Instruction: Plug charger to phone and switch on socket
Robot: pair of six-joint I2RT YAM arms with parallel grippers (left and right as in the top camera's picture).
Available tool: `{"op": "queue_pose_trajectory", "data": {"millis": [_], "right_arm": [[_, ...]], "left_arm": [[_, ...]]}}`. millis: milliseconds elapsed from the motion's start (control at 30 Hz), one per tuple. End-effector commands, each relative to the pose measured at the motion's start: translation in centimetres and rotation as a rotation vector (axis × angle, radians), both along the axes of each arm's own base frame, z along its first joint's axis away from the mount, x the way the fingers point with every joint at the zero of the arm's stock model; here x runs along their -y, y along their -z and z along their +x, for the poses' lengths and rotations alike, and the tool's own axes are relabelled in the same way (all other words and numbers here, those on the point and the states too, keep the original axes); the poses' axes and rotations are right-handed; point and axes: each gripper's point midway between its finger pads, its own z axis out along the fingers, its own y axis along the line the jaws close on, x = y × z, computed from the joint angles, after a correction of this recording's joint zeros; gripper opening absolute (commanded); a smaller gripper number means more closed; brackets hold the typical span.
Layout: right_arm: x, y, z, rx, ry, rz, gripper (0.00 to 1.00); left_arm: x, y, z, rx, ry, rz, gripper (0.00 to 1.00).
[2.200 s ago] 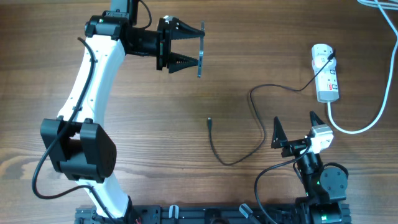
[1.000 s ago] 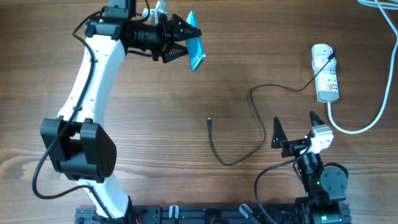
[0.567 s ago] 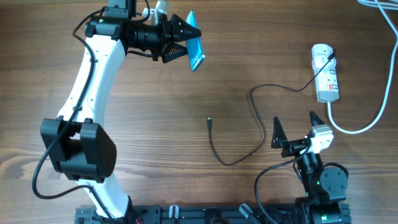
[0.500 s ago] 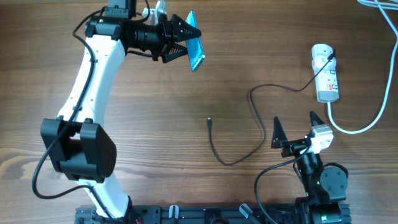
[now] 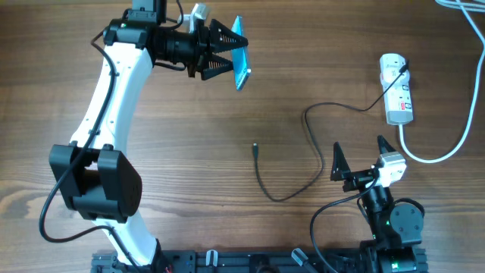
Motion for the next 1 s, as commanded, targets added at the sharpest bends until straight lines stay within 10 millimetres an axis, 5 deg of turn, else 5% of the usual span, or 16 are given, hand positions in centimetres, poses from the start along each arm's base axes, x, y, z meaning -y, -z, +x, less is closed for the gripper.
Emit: {"op": "queue_pose_trajectory", "data": {"millis": [0,967], "right_arm": [[0.19,-0.19,-0.01,0.011,0.010,-0.008,1.00],[0.19,-0.19,-0.01,0.011,0.010,-0.008,1.00]], "left_arm": [[-0.07,-2.28,-1.24,-0.024,0.015,-0.063,0.66],[-0.11,-2.11,-1.55,-0.071,0.006,-0.061,0.66]]}}
